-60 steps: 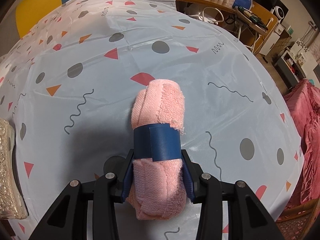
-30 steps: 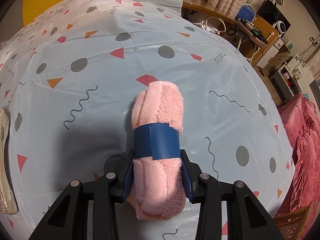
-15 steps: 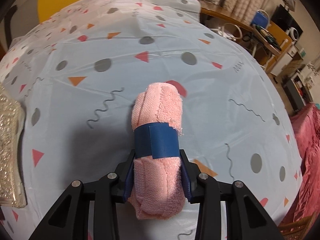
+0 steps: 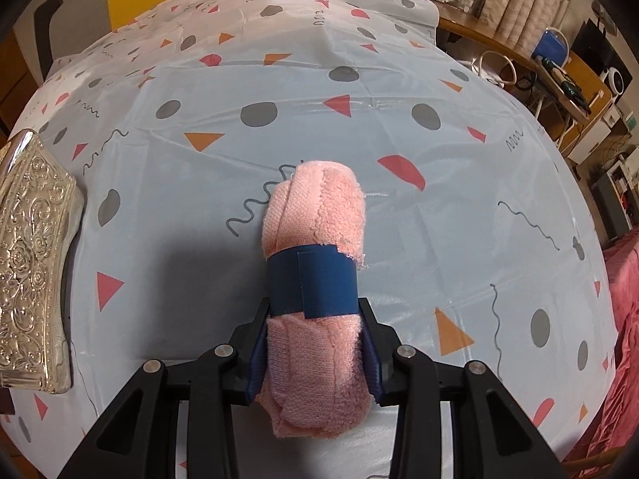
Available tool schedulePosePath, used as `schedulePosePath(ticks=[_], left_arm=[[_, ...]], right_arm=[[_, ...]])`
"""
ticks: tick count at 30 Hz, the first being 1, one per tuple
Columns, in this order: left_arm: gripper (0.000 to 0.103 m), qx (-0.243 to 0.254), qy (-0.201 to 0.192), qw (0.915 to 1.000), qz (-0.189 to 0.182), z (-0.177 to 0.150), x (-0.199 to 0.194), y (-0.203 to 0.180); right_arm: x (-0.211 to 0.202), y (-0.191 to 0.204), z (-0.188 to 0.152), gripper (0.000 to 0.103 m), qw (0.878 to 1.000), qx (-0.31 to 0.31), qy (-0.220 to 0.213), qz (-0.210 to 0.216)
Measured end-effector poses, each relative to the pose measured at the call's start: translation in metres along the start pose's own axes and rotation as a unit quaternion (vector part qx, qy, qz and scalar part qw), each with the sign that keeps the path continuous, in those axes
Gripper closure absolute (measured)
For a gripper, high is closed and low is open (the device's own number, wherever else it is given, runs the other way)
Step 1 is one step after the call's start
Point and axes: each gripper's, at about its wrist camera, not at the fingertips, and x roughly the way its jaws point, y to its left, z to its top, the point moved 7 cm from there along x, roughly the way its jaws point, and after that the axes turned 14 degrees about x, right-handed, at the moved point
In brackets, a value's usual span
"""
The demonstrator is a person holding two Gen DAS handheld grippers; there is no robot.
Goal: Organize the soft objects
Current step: 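Carry the pink towel roll into the gold tray and open the right tool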
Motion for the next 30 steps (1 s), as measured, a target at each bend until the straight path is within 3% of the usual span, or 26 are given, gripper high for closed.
schedulePosePath(ticks=[7, 15, 22, 30], left_arm=[[0.024, 0.004, 0.004, 1.0000, -0.005, -0.005, 0.003, 0.000], [0.024, 0.005, 0.007, 0.9999, -0.015, -0.010, 0.005, 0.000], [0.024, -0.003, 0.012, 0.9998, -0.018, -0.015, 0.009, 0.005], [0.024, -0.006, 0.013, 0.9996, -0.022, -0.017, 0.010, 0.006]], right_arm=[[-0.001, 0.005, -0.005, 0.064, 1.000, -0.006, 0.002, -0.004], [-0.005, 0.006, -0.003, 0.067, 0.995, 0.078, 0.035, 0.051], [-0.019, 0.028, 0.003, 0.068, 0.992, 0.091, 0.024, 0.083], [-0.061, 0.079, 0.036, 0.068, 0.990, 0.062, -0.016, 0.123]])
